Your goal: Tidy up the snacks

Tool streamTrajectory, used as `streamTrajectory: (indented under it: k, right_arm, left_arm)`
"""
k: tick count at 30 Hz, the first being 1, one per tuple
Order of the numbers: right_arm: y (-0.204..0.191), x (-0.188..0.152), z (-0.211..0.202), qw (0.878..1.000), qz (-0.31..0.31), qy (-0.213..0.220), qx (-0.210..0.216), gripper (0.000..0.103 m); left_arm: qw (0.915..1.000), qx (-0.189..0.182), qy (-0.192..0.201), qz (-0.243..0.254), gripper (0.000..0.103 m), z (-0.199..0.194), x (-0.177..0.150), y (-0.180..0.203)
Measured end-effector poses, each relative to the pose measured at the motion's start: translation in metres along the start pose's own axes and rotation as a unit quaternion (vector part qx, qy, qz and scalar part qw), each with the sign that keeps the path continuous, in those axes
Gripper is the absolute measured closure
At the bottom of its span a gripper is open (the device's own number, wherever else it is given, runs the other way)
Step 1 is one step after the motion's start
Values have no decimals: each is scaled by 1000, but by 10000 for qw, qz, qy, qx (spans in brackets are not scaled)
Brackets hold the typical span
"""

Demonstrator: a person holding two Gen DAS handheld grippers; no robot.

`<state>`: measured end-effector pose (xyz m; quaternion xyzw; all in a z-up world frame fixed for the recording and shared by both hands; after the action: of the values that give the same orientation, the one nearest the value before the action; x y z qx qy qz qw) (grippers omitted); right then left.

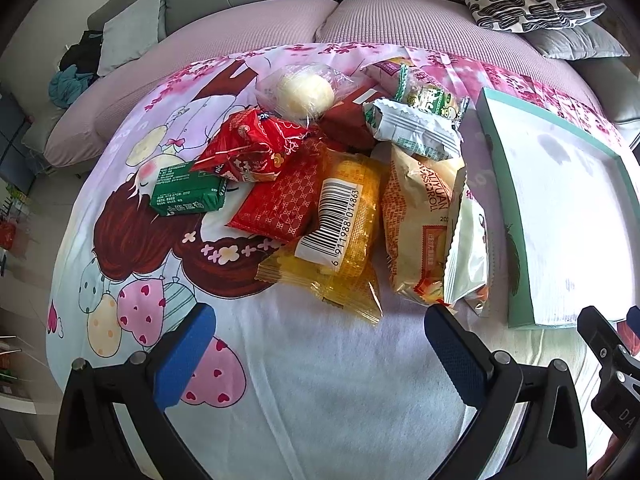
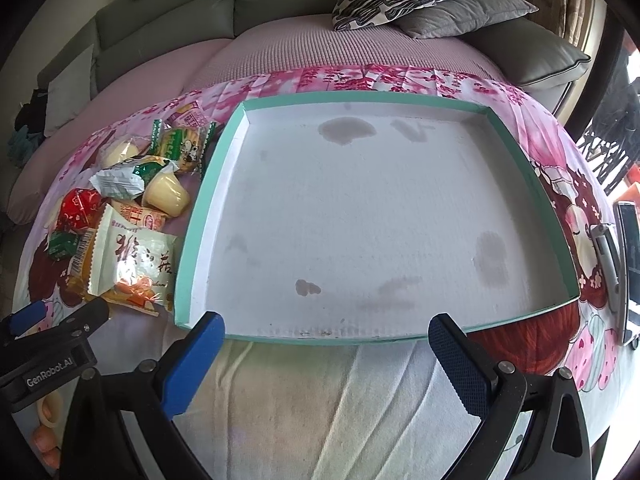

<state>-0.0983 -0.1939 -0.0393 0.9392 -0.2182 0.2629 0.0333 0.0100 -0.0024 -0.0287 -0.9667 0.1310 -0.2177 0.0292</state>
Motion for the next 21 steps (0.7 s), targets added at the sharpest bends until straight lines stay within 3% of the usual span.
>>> streamTrajectory:
  k: [21]
  right_arm:
    - [0, 0, 1, 10000, 41, -34, -17, 0]
  left_arm:
    - [10000, 11, -16, -17, 0, 0, 0, -1]
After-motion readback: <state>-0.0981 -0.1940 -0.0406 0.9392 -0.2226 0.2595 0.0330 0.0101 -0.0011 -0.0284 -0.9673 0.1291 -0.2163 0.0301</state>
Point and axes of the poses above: each gripper's, at about its wrist camera, not at the fingertips, and z roughly the way its jaws point, y to its right, x to its top, the point moved 3 cm from there along z, roughly the way its jaws point, and after that the axes turned 1 degree about y, right-handed, at the moved point
